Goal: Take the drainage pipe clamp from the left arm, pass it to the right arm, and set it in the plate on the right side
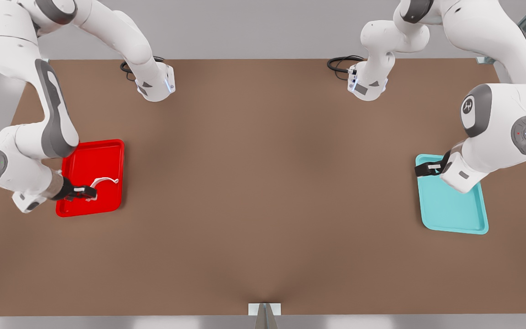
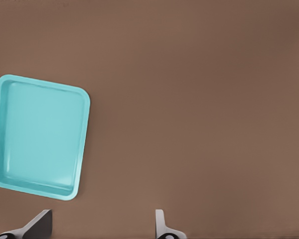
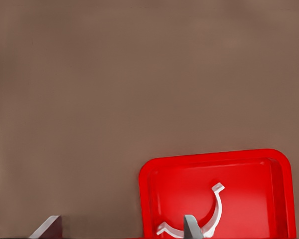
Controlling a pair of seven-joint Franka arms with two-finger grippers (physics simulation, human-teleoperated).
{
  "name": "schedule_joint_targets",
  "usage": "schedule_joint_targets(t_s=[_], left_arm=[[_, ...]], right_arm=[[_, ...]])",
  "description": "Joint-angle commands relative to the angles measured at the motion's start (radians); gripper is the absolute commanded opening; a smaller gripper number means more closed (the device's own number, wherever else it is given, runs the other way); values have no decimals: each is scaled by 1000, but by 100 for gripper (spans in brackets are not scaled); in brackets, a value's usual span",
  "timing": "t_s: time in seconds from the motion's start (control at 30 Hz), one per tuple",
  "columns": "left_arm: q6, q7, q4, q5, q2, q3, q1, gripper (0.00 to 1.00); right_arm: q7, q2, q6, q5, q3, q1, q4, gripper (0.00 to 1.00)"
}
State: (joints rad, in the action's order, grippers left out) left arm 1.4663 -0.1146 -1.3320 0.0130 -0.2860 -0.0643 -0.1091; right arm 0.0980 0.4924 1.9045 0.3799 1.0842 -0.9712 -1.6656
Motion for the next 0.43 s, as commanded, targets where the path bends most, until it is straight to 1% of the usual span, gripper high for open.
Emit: schedule_joint_targets(t_s=[0.0, 0.07, 0.1, 0.13, 0.17, 0.2, 0.23, 0.27, 0.3, 0.37, 0.4], left_arm=[[2, 251, 0, 1, 1, 0, -1, 100], [2, 245, 7, 1, -5, 0, -1, 100], [2, 245, 8, 1, -5, 1, -1, 100], [2, 243, 8, 1, -7, 0, -1, 100], [2, 243, 8, 1, -6, 1, -3, 100], [3, 245, 8, 1, -7, 1, -3, 100], [3, 245, 10, 1, -7, 1, -3, 100], [3, 245, 13, 1, -12, 1, -3, 100], [3, 245, 13, 1, -12, 1, -4, 100], [2, 247, 13, -1, -12, 5, -7, 100], [2, 247, 13, -1, -13, 8, -7, 100]], right_arm=[[32, 1, -99, 7, 164, -50, 38, 100], [31, -50, -108, 20, 201, -44, 92, 100], [-3, -149, -113, 4, 93, 46, 115, 100], [-35, -207, -197, -121, -214, 311, 213, 100], [-40, -250, -234, -174, -456, 518, 242, 100], [-109, -307, -237, -279, -612, 606, 233, 100], [-116, -340, -292, -314, -740, 707, 236, 100], [-110, -362, -332, -351, -924, 856, 242, 100], [-106, -391, -371, -374, -1009, 924, 239, 100], [-103, -428, -371, -374, -1213, 1143, 207, 100], [-104, -433, -364, -375, -1244, 1168, 188, 100]])
